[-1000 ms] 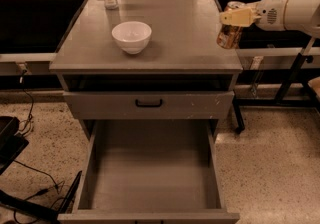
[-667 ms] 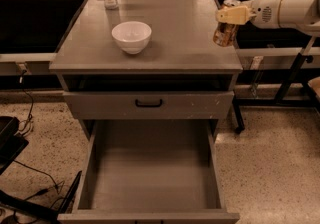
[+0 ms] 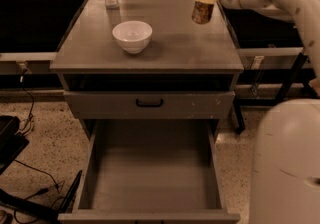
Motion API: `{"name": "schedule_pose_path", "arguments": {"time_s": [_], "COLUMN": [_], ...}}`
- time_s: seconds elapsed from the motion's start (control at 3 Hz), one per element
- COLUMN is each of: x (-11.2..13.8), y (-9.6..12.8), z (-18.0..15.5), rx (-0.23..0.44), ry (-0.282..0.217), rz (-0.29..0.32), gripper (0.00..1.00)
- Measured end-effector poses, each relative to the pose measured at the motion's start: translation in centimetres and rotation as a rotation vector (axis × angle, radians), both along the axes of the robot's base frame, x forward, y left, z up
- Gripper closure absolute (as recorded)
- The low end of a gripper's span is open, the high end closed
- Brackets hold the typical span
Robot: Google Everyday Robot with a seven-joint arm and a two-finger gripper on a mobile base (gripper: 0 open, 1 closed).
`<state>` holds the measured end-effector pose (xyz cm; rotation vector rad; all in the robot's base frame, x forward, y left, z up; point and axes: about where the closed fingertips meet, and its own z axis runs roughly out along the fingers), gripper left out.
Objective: Pick orange can from middle drawer and place on counter
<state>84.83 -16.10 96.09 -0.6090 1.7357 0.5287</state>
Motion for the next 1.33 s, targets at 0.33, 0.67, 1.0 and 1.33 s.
{"name": "schedule_pose_path", "arguments": {"time_s": [0.33,0.67,1.0,1.33], "x": [4.7,8.4,11.0,11.2], "y": [2.7,5.4,6.1,6.2], "z": [-0.5,-3.0,-5.8,-6.3], "rx": [-0.016,-0.013,0.012,0.015], "ry": [0.000,0.036,0.058,0.064], "rz": [-0.062,-0.105,-0.154,-0.157], "gripper": [1.00,1.00,1.00,0.81]}}
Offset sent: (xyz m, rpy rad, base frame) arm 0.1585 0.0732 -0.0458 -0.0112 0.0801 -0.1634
